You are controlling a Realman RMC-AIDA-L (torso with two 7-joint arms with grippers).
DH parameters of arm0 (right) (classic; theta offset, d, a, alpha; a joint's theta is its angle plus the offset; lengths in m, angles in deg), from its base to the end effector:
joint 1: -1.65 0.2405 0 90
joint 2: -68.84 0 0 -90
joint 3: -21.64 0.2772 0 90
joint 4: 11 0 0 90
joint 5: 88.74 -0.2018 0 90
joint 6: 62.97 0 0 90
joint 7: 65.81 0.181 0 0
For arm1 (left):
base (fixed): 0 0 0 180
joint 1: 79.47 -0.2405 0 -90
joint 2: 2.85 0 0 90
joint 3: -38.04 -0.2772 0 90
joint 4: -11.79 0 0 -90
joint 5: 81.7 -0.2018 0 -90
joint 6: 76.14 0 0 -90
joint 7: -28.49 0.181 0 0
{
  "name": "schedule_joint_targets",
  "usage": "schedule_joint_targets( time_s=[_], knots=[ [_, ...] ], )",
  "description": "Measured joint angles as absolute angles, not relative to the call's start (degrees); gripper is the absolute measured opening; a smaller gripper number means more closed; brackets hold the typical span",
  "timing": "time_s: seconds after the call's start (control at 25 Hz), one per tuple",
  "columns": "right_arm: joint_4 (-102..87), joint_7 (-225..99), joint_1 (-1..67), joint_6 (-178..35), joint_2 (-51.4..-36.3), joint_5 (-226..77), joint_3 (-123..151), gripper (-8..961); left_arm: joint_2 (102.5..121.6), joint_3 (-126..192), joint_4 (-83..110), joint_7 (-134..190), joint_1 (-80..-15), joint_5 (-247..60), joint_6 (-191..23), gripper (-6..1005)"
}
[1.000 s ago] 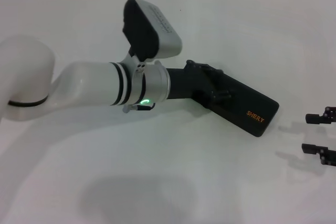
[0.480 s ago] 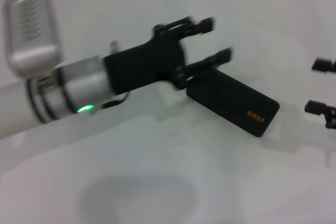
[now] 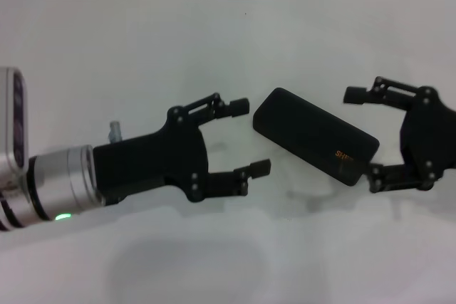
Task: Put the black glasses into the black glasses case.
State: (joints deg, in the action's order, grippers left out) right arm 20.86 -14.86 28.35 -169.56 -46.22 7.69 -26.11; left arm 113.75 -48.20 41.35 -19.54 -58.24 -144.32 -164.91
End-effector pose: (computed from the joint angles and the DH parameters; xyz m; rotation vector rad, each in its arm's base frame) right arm 0.2306 0.2977 -0.0126 -2.7190 -0.1013 1.0823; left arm -0.2171 0.2818 -0.0785 -2.6854 -0.0965 -1.1378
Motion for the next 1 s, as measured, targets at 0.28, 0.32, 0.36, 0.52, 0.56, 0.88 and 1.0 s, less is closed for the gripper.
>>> schedule_joint_targets(
  time_s=[0.28, 0.32, 0.36, 0.52, 0.56, 0.88, 1.0],
  knots=[
    [20.1, -18.53, 28.54, -168.41, -46.77, 7.49, -29.32, 891, 113.77, -48.18, 41.23, -19.16, -60.28, -144.77, -164.99, 878],
    [20.03, -18.64, 28.54, -168.38, -46.81, 7.46, -29.42, 891, 113.79, -48.13, 41.23, -18.97, -60.41, -144.84, -165.01, 878],
    [19.95, -18.75, 28.54, -168.34, -46.83, 7.42, -29.49, 891, 113.81, -48.11, 41.22, -18.71, -60.54, -144.93, -165.07, 878],
    [18.27, -19.67, 29.01, -168.04, -46.89, 7.29, -29.51, 891, 113.53, -48.08, 41.21, -18.11, -61.04, -145.33, -165.49, 879],
    [17.85, -20.03, 29.12, -167.95, -46.9, 7.27, -29.51, 891, 113.36, -48.07, 41.24, -18.06, -61.37, -145.4, -165.56, 879],
    [15.77, -21.57, 29.74, -167.33, -47.08, 7.19, -29.51, 891, 112.41, -47.3, 41.21, -15.89, -62.79, -145.42, -167.88, 879],
    [15.47, -21.74, 29.86, -166.95, -47.08, 7.19, -29.51, 891, 112.44, -46.64, 41.19, -15.26, -63.37, -145.5, -167.98, 879]
  ],
)
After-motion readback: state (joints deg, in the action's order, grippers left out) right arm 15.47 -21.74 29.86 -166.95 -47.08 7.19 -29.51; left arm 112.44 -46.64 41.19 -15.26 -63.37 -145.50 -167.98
